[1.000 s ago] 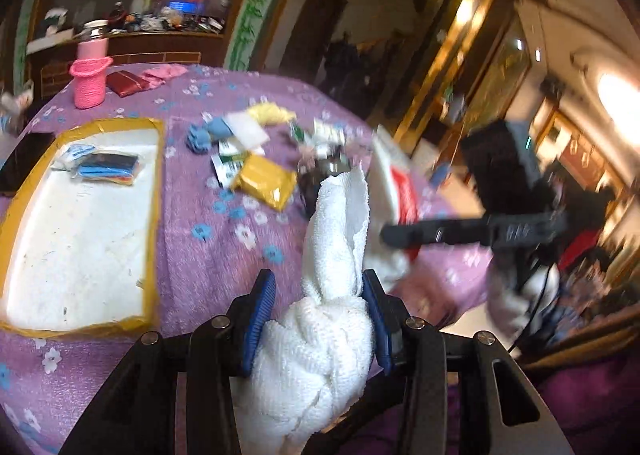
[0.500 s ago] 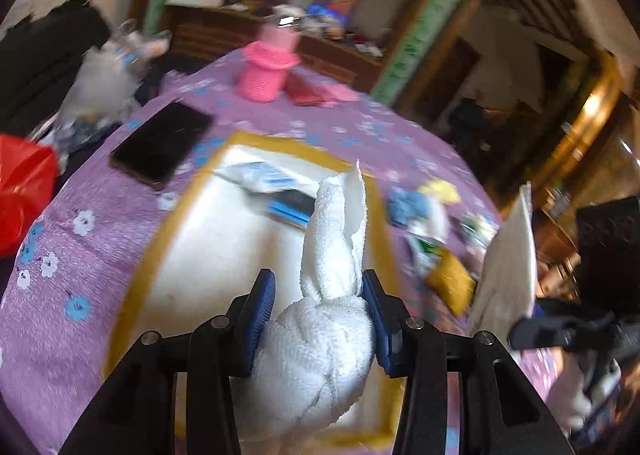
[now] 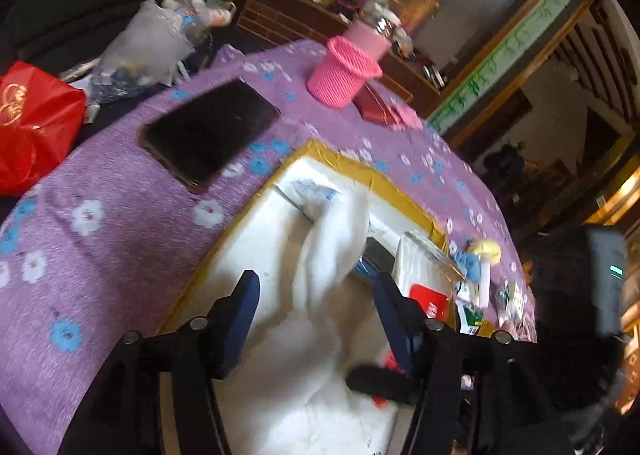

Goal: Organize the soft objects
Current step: 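Carry the towel and red-label packet into the foam box and open both tools, then grasp the gold foil packet with the left tool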

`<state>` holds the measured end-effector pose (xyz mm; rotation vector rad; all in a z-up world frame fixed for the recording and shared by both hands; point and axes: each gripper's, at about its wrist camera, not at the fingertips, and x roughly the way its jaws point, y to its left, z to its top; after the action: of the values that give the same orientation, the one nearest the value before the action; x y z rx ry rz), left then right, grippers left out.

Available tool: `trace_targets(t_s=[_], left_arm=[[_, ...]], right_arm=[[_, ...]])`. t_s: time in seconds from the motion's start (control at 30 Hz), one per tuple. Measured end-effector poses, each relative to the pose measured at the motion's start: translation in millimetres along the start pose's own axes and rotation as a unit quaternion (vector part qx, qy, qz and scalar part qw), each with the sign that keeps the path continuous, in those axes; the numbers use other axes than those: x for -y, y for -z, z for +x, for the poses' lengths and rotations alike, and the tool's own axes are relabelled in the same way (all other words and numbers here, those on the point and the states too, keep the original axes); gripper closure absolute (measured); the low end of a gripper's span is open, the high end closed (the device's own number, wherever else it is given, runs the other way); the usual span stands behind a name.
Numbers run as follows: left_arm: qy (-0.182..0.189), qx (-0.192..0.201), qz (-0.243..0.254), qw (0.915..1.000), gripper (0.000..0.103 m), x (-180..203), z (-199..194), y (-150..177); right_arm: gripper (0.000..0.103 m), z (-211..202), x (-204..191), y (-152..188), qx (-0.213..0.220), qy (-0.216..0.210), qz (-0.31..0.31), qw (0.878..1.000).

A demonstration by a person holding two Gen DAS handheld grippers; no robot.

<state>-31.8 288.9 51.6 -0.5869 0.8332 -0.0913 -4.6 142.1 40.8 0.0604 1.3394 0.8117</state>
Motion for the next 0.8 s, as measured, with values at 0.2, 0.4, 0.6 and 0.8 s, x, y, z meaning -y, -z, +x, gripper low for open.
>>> trace_targets(t_s=[0.2, 0.4, 0.6, 0.8], left_arm=[[0.011, 0.052, -0.023, 0.9983, 0.030, -9.2, -45.4, 5.0], [0.015, 0.088, -0.033, 0.9955, 0.028, -6.5, -77.3, 18.3], [0.002, 0.109, 0.010, 0.9940, 0.023, 23.9, -90.7, 34.4], [0.027, 0.082, 0.043, 0.9953, 0.023, 61.9, -84.4, 56.4]], right_arm=[[0.064, 9.9, 3.5, -21.8, 0.004, 0.045, 0.005, 0.999], [0.053, -4.7, 5.3, -22.3, 0.050, 0.083, 0.009, 0.995], [0.039, -77.6, -9.6, 11.0, 0.137, 0.069, -0.020, 0.988], [0.026, -158.3, 12.7, 84.8, 0.217, 0.069, -0.019, 0.973]])
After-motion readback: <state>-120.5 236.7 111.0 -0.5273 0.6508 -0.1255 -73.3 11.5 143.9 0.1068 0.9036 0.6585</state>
